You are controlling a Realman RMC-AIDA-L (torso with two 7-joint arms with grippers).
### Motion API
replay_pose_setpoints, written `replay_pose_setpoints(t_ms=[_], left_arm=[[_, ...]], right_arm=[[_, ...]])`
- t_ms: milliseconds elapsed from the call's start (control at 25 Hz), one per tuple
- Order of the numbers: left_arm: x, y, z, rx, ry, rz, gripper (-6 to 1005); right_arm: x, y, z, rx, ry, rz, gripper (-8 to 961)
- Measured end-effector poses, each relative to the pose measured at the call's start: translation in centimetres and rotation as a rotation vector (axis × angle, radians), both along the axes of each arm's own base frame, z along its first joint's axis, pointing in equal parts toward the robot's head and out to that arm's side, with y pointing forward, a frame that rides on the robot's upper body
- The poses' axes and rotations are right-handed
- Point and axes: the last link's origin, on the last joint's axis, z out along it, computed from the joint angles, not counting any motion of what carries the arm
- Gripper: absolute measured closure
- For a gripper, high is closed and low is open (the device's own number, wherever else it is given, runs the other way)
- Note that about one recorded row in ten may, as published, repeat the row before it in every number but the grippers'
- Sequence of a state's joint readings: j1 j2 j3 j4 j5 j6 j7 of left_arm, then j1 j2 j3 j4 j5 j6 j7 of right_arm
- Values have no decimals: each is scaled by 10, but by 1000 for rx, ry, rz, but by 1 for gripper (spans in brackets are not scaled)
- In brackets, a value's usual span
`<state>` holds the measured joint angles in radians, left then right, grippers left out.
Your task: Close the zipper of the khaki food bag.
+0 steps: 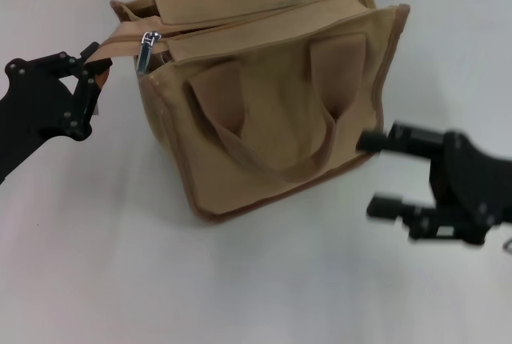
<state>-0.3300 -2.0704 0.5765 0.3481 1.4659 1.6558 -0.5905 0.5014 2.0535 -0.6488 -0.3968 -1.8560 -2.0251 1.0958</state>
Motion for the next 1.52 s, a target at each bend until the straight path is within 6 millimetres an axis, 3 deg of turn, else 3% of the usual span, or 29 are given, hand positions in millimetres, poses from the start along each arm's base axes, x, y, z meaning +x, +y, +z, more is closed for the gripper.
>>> replay_pose_setpoints(t_ms=[320, 600, 840, 1120, 1520], left_arm=[[2, 0, 0, 6, -21, -6, 983], [4, 1, 4, 24, -38, -15, 983], [7, -1, 5, 25, -48, -35, 983], [8, -1, 4, 25, -52, -41, 983], [17, 1, 6, 18, -77, -91, 982]], right_arm=[[-55, 49, 21, -115, 143, -33, 171], [-113, 96, 20, -327, 8, -123, 171], [-144, 117, 15, -444, -181, -210, 171], [-166, 132, 4, -518, -346, -312, 171], [-178, 141, -19, -495, -450, -377, 171]])
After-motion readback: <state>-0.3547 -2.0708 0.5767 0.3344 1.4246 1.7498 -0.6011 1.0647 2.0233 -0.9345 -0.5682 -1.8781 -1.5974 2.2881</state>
